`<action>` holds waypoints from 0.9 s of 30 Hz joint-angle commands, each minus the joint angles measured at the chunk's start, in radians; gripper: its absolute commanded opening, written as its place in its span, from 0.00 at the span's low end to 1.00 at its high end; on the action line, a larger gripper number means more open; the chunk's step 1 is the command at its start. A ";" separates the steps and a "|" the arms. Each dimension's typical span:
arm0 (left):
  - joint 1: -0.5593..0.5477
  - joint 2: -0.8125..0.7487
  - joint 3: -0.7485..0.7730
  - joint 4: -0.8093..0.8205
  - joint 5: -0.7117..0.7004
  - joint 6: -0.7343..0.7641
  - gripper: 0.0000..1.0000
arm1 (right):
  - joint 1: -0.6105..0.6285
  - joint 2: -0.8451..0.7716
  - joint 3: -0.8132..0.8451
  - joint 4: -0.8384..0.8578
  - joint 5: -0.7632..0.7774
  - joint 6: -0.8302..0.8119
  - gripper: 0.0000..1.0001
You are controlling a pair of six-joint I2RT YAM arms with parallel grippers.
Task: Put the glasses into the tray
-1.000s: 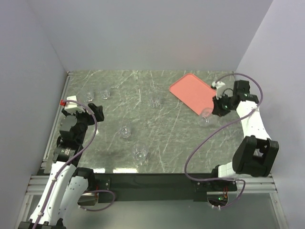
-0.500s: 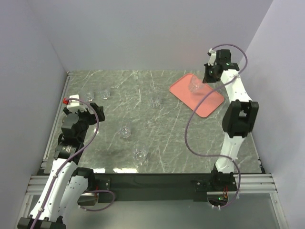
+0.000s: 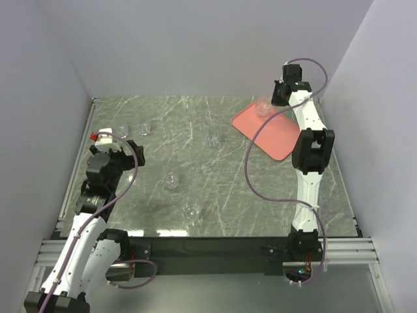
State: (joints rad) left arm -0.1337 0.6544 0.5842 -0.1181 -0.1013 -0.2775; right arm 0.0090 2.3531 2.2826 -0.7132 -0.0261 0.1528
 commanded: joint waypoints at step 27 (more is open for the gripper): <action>-0.001 0.017 0.035 0.041 0.068 0.017 0.99 | 0.009 -0.026 0.045 0.150 0.029 0.057 0.48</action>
State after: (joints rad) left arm -0.1337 0.6785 0.5842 -0.1173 -0.0654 -0.2745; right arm 0.0128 2.4313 2.2910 -0.6132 0.0101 0.2241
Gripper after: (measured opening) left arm 0.994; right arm 0.465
